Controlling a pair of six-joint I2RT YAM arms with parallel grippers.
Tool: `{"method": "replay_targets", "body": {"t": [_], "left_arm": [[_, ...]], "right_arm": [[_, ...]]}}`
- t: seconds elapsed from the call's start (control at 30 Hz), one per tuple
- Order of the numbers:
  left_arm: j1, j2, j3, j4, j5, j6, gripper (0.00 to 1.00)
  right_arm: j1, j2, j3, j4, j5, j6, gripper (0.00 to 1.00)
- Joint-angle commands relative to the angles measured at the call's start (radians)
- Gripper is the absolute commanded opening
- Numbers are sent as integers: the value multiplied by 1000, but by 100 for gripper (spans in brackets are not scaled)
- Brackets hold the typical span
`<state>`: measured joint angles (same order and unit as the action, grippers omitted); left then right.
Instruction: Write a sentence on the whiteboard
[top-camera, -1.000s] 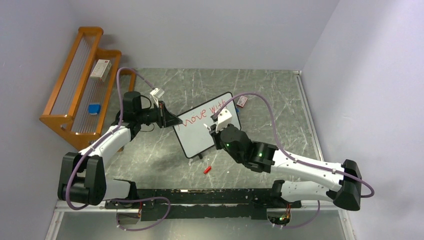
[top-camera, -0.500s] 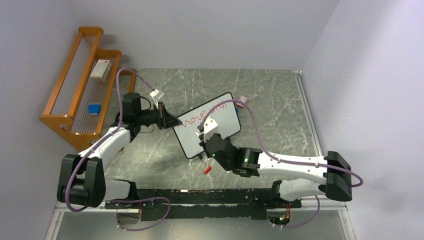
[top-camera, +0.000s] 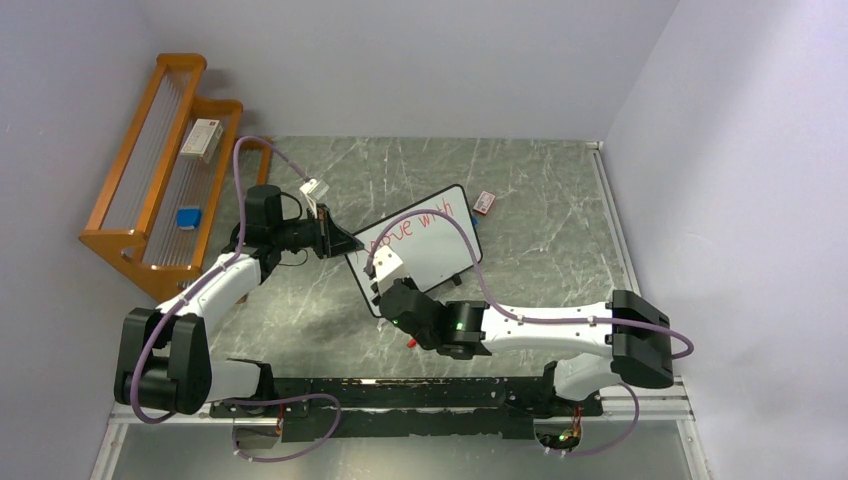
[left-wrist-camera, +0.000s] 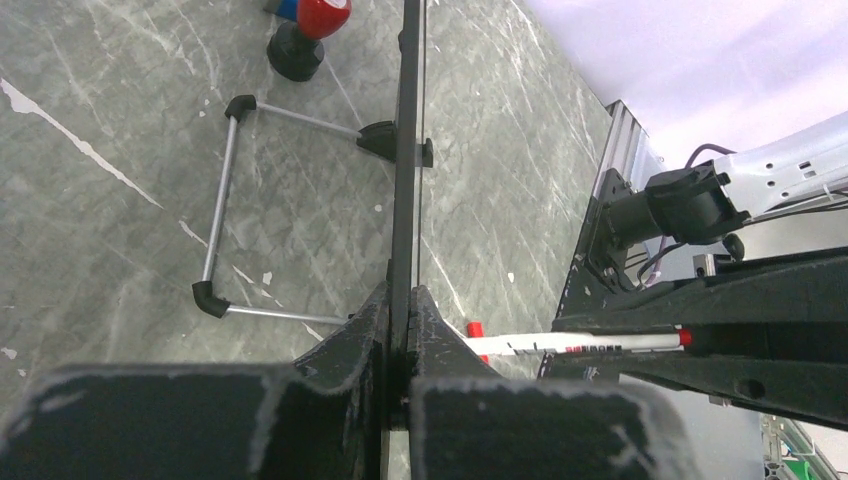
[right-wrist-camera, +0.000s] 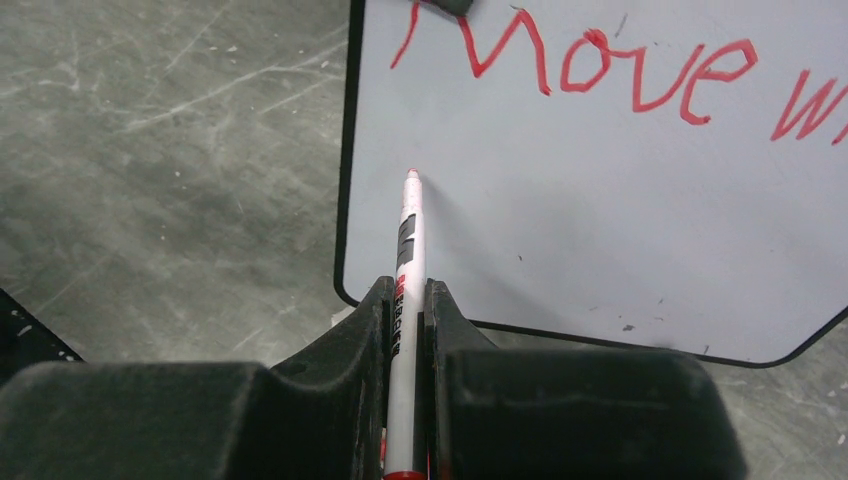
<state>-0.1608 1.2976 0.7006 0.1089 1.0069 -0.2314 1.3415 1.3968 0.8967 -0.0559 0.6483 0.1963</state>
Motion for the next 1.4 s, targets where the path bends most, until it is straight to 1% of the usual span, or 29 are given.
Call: {"method": "replay_targets", "body": {"t": [0.0,0.67,1.37], "left_arm": [[4,20,0,-76,-39,28,5],[3,22,4,-84,-39,32,5],[2,20,5,-87,-39,32,5]], "right_arm": [[11,22,50,33,37,-6,0],[13,130,105,-63,46,40,0],[59,140,84,-188,41,135,0]]}}
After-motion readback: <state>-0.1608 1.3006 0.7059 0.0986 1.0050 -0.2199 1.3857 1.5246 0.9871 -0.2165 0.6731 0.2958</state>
